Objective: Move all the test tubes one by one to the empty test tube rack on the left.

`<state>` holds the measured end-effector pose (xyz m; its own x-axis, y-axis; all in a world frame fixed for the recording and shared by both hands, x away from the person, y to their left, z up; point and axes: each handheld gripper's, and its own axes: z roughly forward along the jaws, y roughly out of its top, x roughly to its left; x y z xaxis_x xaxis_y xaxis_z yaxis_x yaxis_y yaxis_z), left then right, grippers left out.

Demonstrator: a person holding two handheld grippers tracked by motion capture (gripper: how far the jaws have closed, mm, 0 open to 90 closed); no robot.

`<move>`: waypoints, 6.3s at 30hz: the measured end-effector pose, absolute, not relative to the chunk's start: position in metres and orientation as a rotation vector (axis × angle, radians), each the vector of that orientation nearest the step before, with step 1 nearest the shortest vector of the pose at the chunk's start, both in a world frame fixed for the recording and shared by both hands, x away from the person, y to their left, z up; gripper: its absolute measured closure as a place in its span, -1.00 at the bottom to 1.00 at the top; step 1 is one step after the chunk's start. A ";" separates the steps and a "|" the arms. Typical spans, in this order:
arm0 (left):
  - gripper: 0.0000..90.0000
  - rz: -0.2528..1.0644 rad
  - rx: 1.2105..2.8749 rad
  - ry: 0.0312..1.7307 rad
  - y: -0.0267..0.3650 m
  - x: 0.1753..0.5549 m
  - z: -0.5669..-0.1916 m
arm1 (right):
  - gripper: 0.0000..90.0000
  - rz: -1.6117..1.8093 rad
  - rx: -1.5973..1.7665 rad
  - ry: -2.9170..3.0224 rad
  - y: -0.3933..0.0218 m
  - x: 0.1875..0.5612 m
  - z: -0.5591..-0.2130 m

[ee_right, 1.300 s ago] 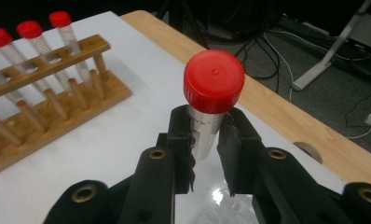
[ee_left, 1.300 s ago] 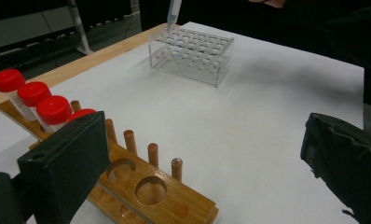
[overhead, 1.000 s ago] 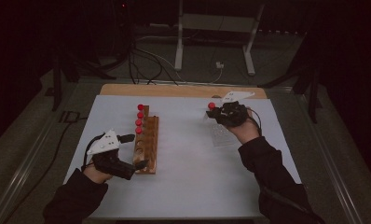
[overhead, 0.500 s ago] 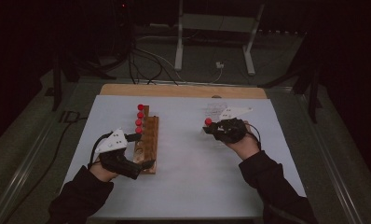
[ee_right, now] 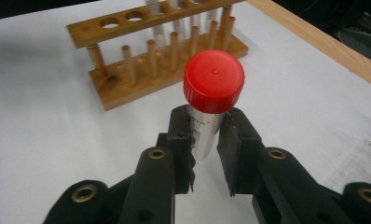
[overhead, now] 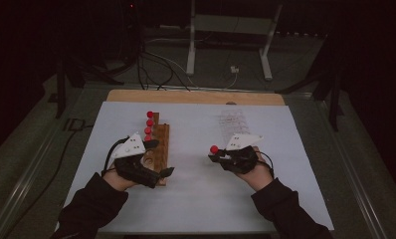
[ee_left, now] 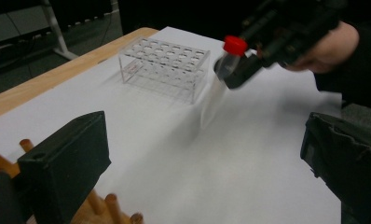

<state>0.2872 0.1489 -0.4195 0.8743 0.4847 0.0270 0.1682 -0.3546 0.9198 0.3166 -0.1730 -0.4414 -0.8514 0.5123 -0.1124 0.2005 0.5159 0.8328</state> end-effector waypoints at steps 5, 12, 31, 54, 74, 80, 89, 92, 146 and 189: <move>-0.95 0.328 1.942 0.462 0.133 0.290 -0.419 | 0.68 1.259 0.551 2.425 -0.164 0.302 -0.443; -0.80 0.303 1.953 0.407 0.108 0.291 -0.418 | 0.68 1.265 0.536 2.459 -0.155 0.294 -0.448; 0.27 0.307 2.000 0.343 0.063 0.298 -0.429 | 0.68 1.271 0.552 2.483 -0.151 0.292 -0.448; 0.60 0.392 1.967 0.334 0.081 0.303 -0.407 | 0.13 1.349 0.607 2.398 -0.163 0.290 -0.440; 0.60 0.552 1.890 0.477 0.156 0.301 -0.374 | -1.00 1.416 0.677 2.301 -0.171 0.290 -0.433; 0.60 0.582 1.873 0.523 0.174 0.300 -0.376 | -1.00 1.443 0.690 2.273 -0.175 0.291 -0.432; 0.60 0.598 1.851 0.601 0.195 0.304 -0.389 | -1.00 1.415 0.681 2.286 -0.173 0.290 -0.434; 0.60 0.599 1.849 0.620 0.198 0.306 -0.397 | -1.00 1.409 0.677 2.290 -0.173 0.290 -0.434; 0.21 0.555 2.001 0.700 0.195 0.314 -0.444 | -1.00 1.440 0.700 2.285 -0.180 0.291 -0.431; -0.98 0.371 1.915 0.476 0.208 0.272 -0.435 | -1.00 1.435 0.705 2.274 -0.189 0.284 -0.435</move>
